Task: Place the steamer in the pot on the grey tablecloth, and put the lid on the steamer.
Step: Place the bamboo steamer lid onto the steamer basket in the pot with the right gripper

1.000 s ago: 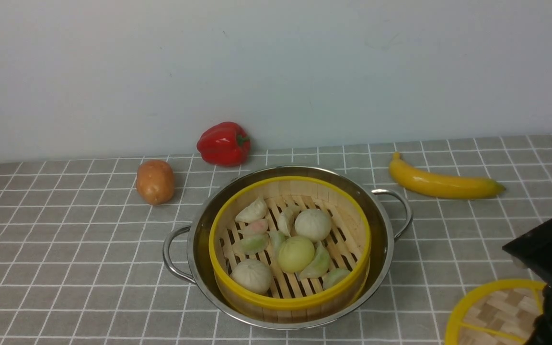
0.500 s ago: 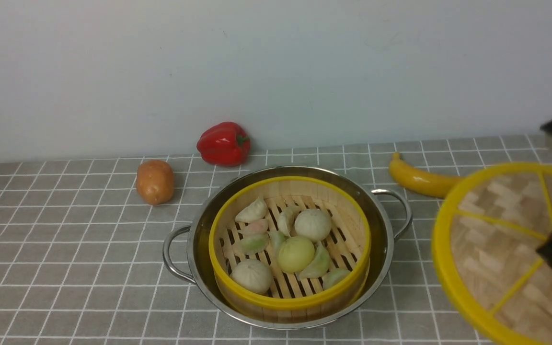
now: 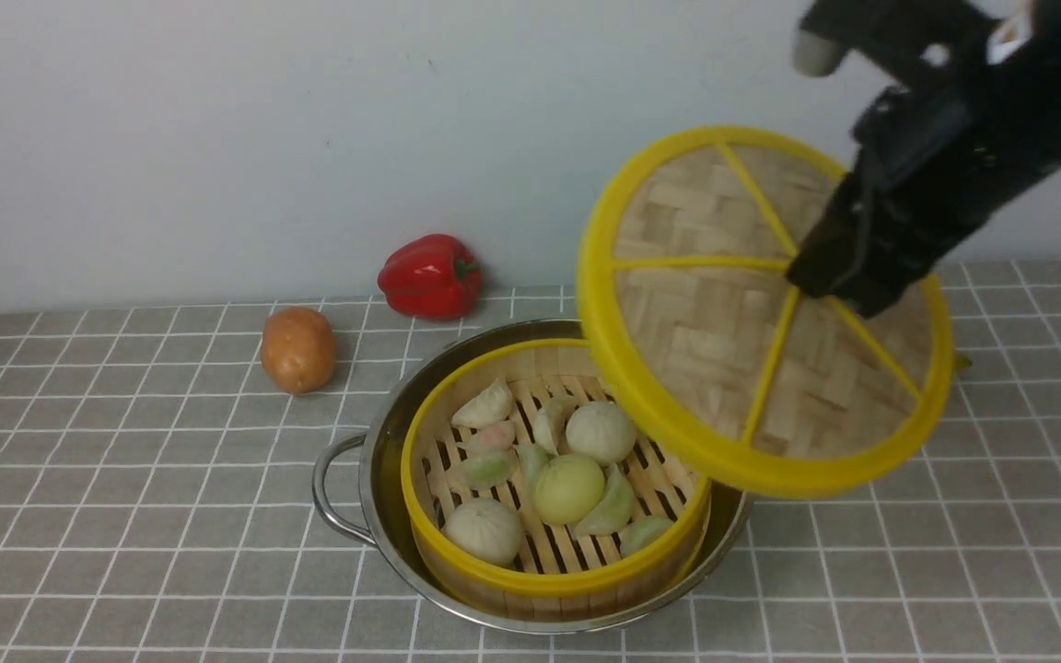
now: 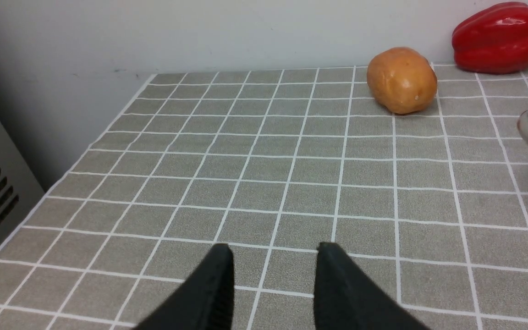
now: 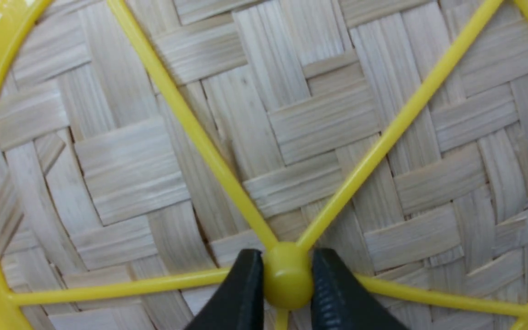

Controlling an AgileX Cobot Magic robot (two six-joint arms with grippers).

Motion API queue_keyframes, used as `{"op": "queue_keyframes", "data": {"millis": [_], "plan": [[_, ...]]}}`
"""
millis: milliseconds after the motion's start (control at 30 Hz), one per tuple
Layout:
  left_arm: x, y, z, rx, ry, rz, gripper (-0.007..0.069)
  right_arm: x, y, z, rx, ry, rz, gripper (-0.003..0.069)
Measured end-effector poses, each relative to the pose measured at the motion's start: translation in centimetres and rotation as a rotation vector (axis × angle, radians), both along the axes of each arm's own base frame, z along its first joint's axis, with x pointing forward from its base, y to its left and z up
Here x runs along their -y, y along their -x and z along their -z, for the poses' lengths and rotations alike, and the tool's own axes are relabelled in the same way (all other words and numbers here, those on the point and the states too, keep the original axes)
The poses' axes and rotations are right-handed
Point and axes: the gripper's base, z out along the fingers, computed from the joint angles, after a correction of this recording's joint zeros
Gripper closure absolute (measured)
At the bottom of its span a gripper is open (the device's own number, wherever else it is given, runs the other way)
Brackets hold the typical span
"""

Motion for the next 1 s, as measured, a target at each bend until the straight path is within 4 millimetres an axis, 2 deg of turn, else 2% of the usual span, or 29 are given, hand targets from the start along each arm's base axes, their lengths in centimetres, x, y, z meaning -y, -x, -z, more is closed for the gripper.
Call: {"op": "queue_keyframes", "data": {"millis": [33,133,167,200,400,500,700,1000], "plan": [[0.0,0.0,0.0,0.0,0.0,0.0,0.0382,-1.7,-0.6,0.5,0.007,0.03,-0.053,0.0511],[0.0,0.0,0.0,0.0,0.0,0.0,0.0382,-5.2,-1.7,2.0,0.022,0.099,-0.138,0.0511],[0.0,0.0,0.0,0.0,0.0,0.0,0.0382,-5.3,-1.7,2.1,0.023,0.103,-0.143,0.0511],[0.0,0.0,0.0,0.0,0.0,0.0,0.0382,-6.6,-2.2,2.9,0.034,0.142,-0.173,0.0511],[0.0,0.0,0.0,0.0,0.0,0.0,0.0382,-9.9,-3.3,5.3,0.046,0.211,-0.268,0.0511],[0.0,0.0,0.0,0.0,0.0,0.0,0.0382,-10.9,-3.4,6.9,0.027,0.244,-0.325,0.0511],[0.0,0.0,0.0,0.002,0.0,0.0,0.0382,-11.7,-3.9,9.2,-0.009,0.282,-0.373,0.0511],[0.0,0.0,0.0,0.002,0.0,0.0,0.0382,-12.2,-3.8,9.4,0.019,0.264,-0.49,0.0511]]}}
